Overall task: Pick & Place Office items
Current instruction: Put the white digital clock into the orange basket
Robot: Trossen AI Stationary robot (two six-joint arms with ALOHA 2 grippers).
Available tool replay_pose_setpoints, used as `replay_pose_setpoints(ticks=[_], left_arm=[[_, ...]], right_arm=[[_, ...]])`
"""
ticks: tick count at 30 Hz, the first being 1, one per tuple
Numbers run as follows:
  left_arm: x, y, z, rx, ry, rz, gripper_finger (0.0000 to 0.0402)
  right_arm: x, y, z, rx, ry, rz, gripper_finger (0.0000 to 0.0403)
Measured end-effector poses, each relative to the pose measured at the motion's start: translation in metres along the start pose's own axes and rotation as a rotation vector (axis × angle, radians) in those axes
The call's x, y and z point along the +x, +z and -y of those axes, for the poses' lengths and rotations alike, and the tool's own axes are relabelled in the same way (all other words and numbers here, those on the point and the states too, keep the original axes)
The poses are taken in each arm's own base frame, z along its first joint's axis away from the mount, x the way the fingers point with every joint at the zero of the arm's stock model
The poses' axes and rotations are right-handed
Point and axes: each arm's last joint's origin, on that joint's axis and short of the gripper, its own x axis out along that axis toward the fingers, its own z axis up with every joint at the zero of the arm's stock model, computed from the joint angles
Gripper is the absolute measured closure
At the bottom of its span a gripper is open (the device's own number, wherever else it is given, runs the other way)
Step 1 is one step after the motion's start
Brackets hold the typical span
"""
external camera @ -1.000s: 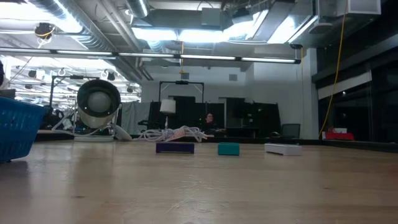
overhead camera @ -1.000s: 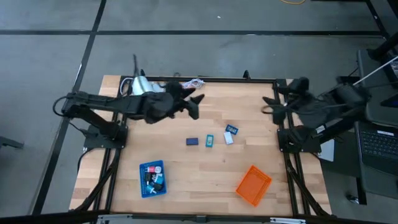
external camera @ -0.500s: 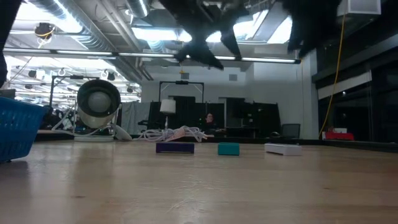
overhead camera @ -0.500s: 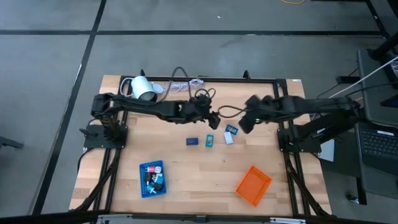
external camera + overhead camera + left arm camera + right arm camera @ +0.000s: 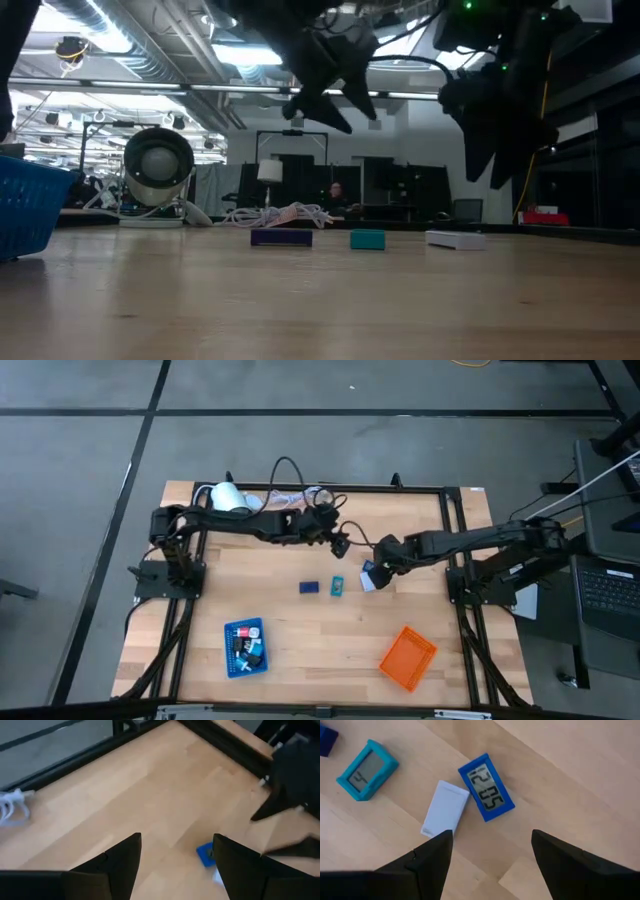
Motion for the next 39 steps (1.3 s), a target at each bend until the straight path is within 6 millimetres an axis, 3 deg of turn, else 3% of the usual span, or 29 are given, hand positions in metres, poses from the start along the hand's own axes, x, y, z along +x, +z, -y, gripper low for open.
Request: replay_pose_setpoints(ticks=[3,6,12,17,23,32,39], left_arm=[[-0.017,-0.007,-0.014,-0.046,-0.017,0.052,0.0171],[-0.050,-0.015,-0.035,-0.108,-0.036,0.168,0.0181],[-0.118,-0.051,-0.083,-0.203,-0.021,0.283,0.0191],[-0.149,-0.082,-0.110,-0.308,-0.012,0.354,0.0192],[-0.164,-0.101,-0.125,-0.356,0.014,0.424,0.0192],[-0.162,-0.107,-0.126,-0.353,-0.010,0.378,0.0192],[-0.161,-0.109,-0.127,-0.403,0.004,0.365,0.0192]], right_arm=[[0.000,0.000,0.000,0.044,0.001,0.003,0.0128],[-0.003,0.001,0.001,0.094,0.005,0.020,0.0128],[-0.003,0.010,-0.004,0.151,0.134,0.002,0.0128],[0.014,0.015,-0.005,0.223,0.117,-0.062,0.0128],[0.040,0.018,-0.012,0.266,0.078,-0.157,0.0128],[0.035,0.044,-0.047,0.257,0.125,-0.147,0.0128],[0.044,0.040,-0.044,0.210,0.004,-0.227,0.0128]])
